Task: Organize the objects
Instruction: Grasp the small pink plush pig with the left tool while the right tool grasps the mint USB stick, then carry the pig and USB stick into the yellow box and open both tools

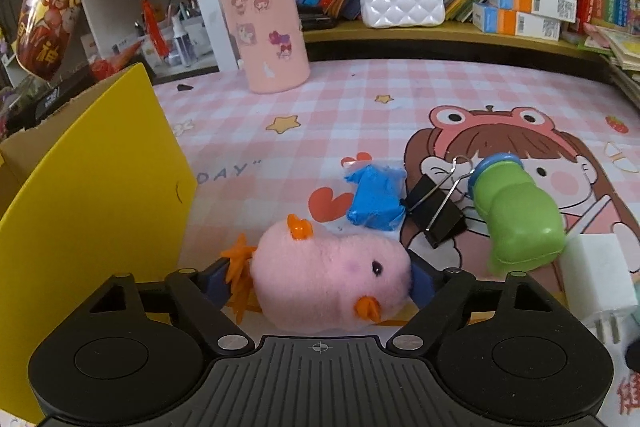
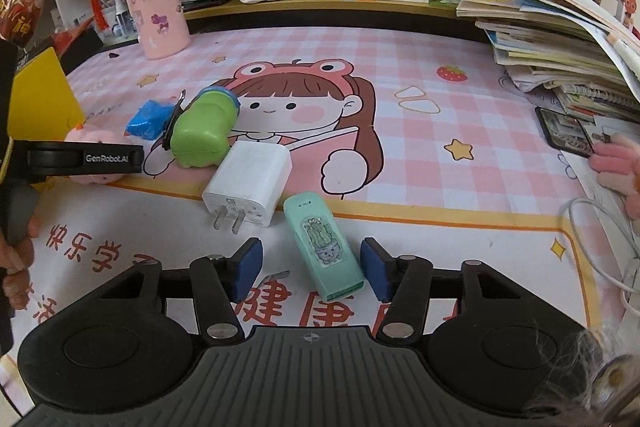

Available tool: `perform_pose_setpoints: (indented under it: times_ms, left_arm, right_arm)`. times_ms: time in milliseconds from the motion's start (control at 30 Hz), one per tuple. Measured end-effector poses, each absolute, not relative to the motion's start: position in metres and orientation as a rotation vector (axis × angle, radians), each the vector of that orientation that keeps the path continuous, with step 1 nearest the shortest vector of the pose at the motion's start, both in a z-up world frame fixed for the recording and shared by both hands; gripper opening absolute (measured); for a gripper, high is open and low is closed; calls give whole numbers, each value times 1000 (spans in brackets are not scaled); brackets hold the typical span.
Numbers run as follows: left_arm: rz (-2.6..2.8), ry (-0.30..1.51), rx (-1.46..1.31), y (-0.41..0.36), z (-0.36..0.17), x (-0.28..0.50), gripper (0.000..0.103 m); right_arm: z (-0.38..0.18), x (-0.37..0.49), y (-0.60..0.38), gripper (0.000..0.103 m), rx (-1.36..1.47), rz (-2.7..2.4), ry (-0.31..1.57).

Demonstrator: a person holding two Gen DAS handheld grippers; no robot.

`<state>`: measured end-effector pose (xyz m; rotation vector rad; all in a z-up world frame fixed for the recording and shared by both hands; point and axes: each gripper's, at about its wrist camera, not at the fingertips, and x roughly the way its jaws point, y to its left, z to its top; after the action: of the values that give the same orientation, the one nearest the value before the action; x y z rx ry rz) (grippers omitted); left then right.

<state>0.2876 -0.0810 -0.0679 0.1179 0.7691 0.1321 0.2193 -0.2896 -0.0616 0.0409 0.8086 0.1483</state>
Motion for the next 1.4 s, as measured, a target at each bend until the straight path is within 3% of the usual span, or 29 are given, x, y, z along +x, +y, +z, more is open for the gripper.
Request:
perform_pose_setpoints:
  times_ms: [67, 100, 600, 1400]
  left_arm:
    - [114, 760, 91, -80, -62, 280, 85]
    - [101, 749, 79, -81, -57, 275, 85]
    - [-44, 668, -18, -73, -14, 182, 85]
    - [8, 679, -87, 50, -3, 34, 85]
  right_arm:
    - [-62, 220, -289, 24, 29, 152, 802]
    - [-61, 221, -288, 23, 17, 154, 801]
    - [-25, 165, -252, 23, 33, 143, 746]
    - [-15, 49, -119, 23, -37, 271, 776]
